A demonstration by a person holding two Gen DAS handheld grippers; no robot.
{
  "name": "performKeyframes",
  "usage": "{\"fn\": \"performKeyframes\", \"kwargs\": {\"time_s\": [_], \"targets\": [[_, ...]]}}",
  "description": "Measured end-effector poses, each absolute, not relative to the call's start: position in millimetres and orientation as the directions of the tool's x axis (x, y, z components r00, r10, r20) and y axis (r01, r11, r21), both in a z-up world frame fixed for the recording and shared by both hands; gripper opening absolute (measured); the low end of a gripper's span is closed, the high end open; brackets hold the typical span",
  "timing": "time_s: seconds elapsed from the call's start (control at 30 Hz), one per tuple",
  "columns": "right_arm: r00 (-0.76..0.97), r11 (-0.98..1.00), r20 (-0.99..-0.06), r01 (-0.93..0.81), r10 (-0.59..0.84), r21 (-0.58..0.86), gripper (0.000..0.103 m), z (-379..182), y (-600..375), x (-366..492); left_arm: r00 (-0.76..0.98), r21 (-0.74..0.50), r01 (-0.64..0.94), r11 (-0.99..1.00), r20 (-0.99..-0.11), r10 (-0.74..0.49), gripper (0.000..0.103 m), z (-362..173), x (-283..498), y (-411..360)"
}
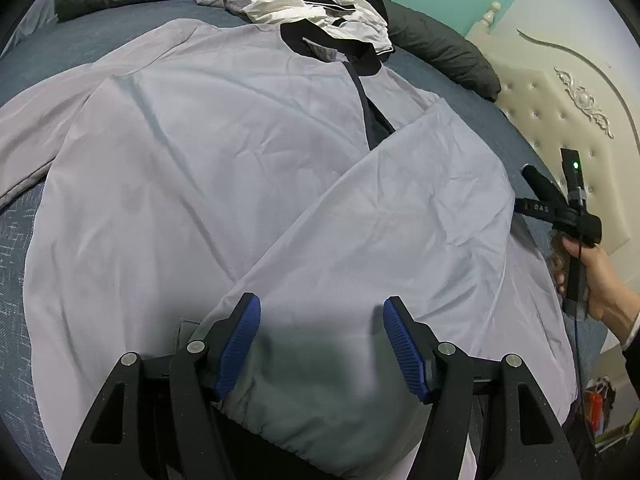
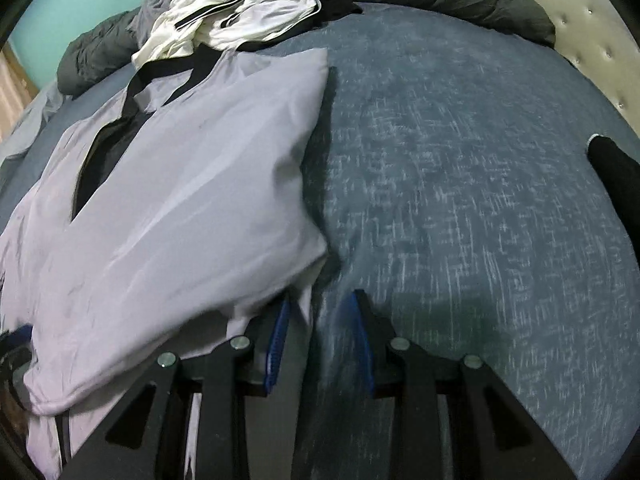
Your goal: Fold clothes
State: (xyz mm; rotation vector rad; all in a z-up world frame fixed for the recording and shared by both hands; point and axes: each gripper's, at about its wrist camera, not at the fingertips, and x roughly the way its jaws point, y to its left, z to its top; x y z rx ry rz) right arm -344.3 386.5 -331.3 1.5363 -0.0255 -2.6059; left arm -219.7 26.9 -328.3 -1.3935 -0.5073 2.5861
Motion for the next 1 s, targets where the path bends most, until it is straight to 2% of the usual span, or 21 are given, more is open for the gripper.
{"fn": "performKeyframes", "kwargs": {"time_s": [0.23, 0.47, 0.53, 0.57, 0.63, 0.73, 0.8, 0.83, 0.87, 0.9, 0.93, 1.0], "targets": [[-0.504, -0.996, -0.862, 0.094, -0.057, 0.011, 0.031, -335.1, 385.3, -356.5, -0.554, -0.361, 0.010, -0.933, -0.779, 0.295, 0.069, -332.2, -218.8, 29.3], [-0.571, -0.995, -0.820, 0.092, -0.025, -0.033, 0.008, -330.8, 389.9, -345.2, -0.548, -0.363, 0.006, -0.932, -0.781, 0.300, 0.069, -333.4, -219.9, 31.5], [-0.582, -0.995, -0.813, 0.075, 0.005, -0.059, 0.007, -331.8, 388.2, -342.4, -0.549, -0.370, 0.010, -0.929, -0.779, 0.304, 0.069, -333.7, -219.9, 30.2], [-0.580, -0.997, -0.814, 0.044, 0.020, -0.056, 0.000, -333.2, 393.6, -341.4, -0.550, -0.374, 0.011, -0.927, -0.777, 0.307, 0.069, -333.6, -219.8, 29.7], [-0.574, -0.999, -0.817, -0.035, 0.048, -0.034, 0.000, -336.1, 408.5, -340.3, -0.548, -0.376, 0.013, -0.926, -0.778, 0.308, 0.069, -333.2, -220.3, 29.7], [-0.585, -0.995, -0.808, -0.013, -0.074, 0.100, 0.000, -332.6, 422.9, -335.7, -0.544, -0.381, 0.016, -0.925, -0.779, 0.311, 0.070, -332.5, -221.5, 29.7], [-0.585, -0.990, -0.800, 0.027, -0.129, 0.140, 0.002, -327.0, 422.5, -334.0, -0.543, -0.384, 0.017, -0.923, -0.779, 0.314, 0.071, -331.8, -222.4, 30.1], [-0.583, -0.988, -0.799, 0.045, -0.147, 0.149, 0.008, -325.2, 420.5, -334.1, -0.543, -0.384, 0.017, -0.923, -0.778, 0.314, 0.071, -331.7, -222.6, 30.5], [-0.582, -0.986, -0.797, 0.064, -0.161, 0.152, 0.029, -323.4, 417.7, -334.1, -0.543, -0.386, 0.017, -0.922, -0.778, 0.316, 0.071, -331.6, -222.7, 30.3], [-0.569, -0.988, -0.808, 0.069, -0.156, 0.141, 0.040, -324.7, 414.3, -335.5, -0.544, -0.388, 0.017, -0.921, -0.777, 0.318, 0.071, -331.5, -222.9, 29.9], [-0.550, -0.990, -0.823, 0.069, -0.143, 0.126, 0.047, -327.2, 410.5, -337.6, -0.544, -0.391, 0.017, -0.920, -0.776, 0.320, 0.071, -331.3, -223.1, 29.5], [-0.524, -0.989, -0.839, 0.081, -0.149, 0.125, 0.047, -331.2, 403.0, -340.7, -0.543, -0.398, 0.019, -0.917, -0.775, 0.325, 0.071, -331.3, -225.0, 28.9]]}}
